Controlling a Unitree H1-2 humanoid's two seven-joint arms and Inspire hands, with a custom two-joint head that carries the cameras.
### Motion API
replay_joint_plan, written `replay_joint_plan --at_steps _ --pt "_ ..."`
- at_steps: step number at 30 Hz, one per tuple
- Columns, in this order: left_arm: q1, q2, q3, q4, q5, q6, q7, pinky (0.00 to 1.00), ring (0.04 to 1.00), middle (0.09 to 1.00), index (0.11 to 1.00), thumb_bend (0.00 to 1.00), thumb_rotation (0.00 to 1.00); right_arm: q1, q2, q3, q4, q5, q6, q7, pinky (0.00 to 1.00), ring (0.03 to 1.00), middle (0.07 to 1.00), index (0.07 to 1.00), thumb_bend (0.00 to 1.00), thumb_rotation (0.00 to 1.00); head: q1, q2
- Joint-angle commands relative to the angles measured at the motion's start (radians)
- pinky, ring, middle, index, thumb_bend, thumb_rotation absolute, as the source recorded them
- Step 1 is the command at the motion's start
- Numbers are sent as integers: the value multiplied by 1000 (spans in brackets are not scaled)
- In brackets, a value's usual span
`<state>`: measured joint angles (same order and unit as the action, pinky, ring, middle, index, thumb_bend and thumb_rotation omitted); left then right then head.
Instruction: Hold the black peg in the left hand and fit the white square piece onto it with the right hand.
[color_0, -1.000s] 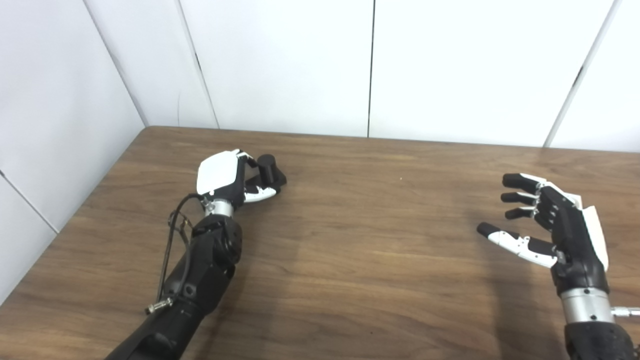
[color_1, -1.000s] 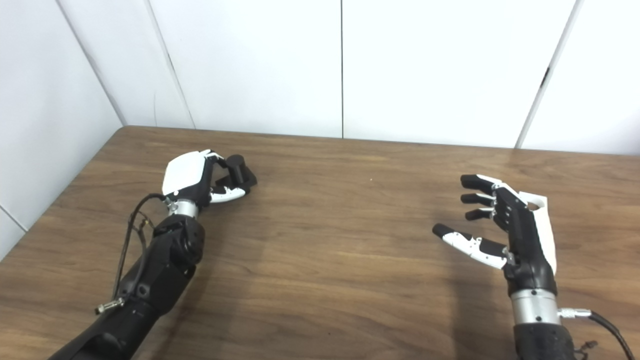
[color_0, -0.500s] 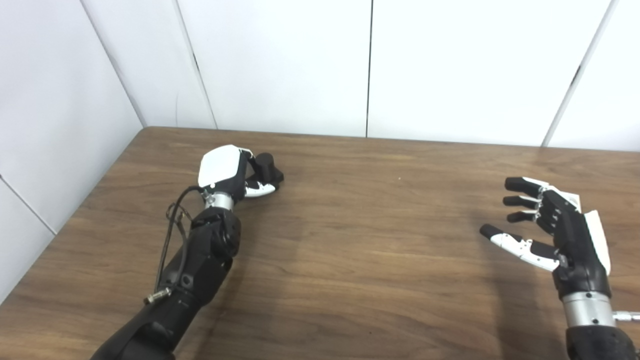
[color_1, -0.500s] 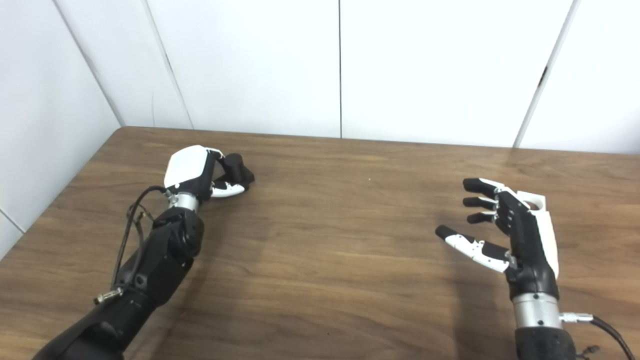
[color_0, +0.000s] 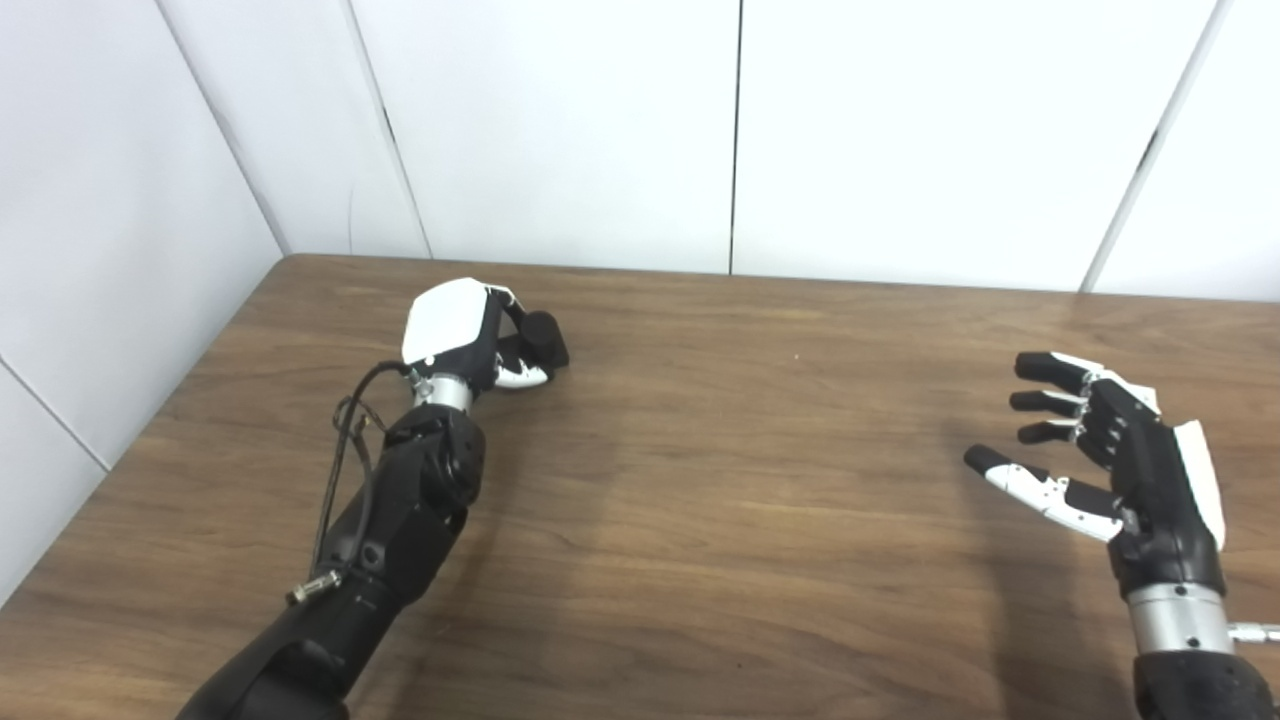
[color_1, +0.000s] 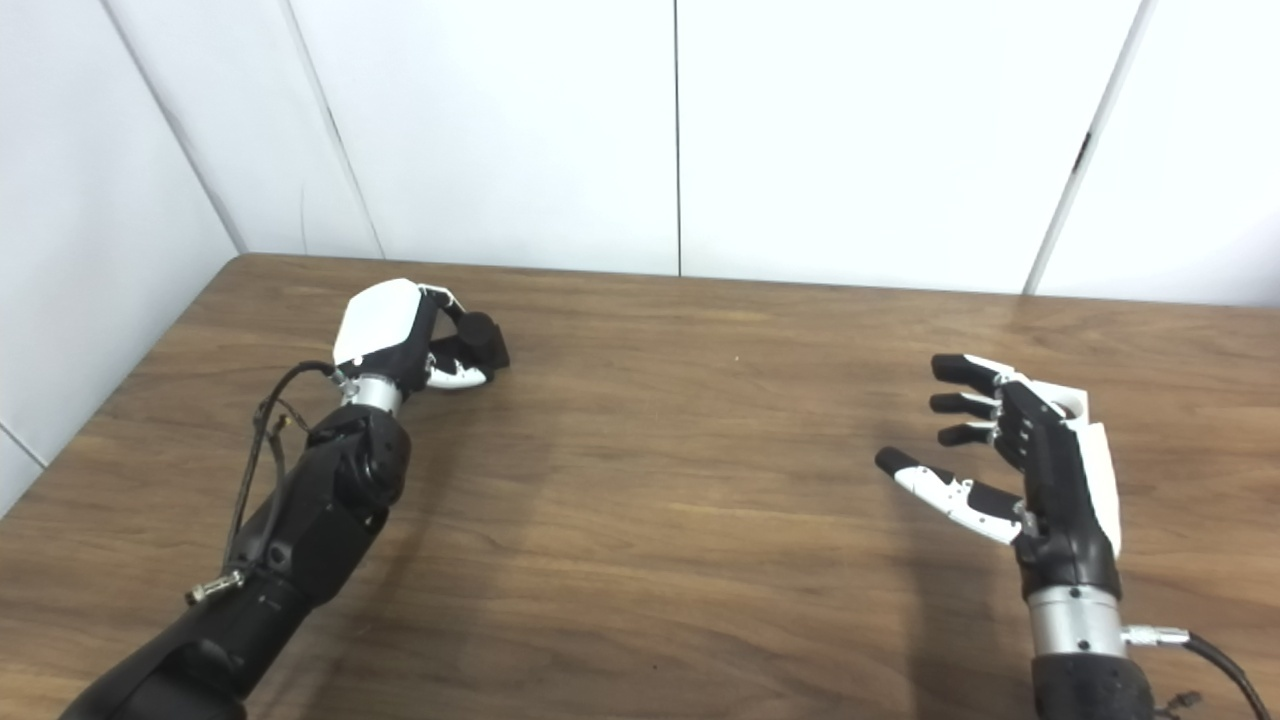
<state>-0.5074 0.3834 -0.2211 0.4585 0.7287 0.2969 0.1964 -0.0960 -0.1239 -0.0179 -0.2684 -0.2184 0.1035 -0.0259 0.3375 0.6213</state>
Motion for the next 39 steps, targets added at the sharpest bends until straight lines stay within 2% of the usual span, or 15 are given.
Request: replay_joint_plan --at_steps 1,6,12,14,17,23,27,30,39 --pt "4 42 1 -7 -7 -5 -29 829 861 803 487 514 73 -35 -1 -4 -29 4 -33 -5 551 676 743 701 601 0 0 0" --pt "8 60 -4 -12 -39 -59 -56 797 865 833 490 514 77 -35 0 -1 -22 -2 -43 -10 542 677 733 689 608 0 -2 -1" --pt "15 72 6 -53 -114 -115 -130 809 884 858 489 513 86 -34 5 1 -26 -4 -34 -14 541 677 737 690 598 0 -6 -1" --pt "18 79 12 -71 -157 -152 -163 787 887 864 489 512 85 -33 5 2 -27 -7 -36 -16 540 677 738 691 598 0 -8 -1" --pt "18 102 14 -94 -241 -231 -250 756 885 861 490 512 84 -31 6 5 -28 -15 -39 -19 533 670 737 692 596 0 -7 -2" --pt "17 115 24 -130 -343 -296 -374 761 884 846 494 517 81 -27 8 7 -22 -9 -53 -21 541 682 735 691 604 0 -9 1" --pt "13 122 14 -135 -376 -373 -425 723 865 837 493 516 82 -24 13 10 -27 -11 -43 -20 545 686 742 700 598 0 -13 2" --pt "10 125 1 -139 -384 -429 -454 735 858 830 493 516 82 -25 13 9 -25 -15 -44 -22 544 684 743 703 601 0 -20 4" --pt "21 102 -38 -197 -358 -470 -502 766 865 825 492 517 83 -23 11 6 -11 -19 -70 -28 530 660 732 693 611 0 -41 9"
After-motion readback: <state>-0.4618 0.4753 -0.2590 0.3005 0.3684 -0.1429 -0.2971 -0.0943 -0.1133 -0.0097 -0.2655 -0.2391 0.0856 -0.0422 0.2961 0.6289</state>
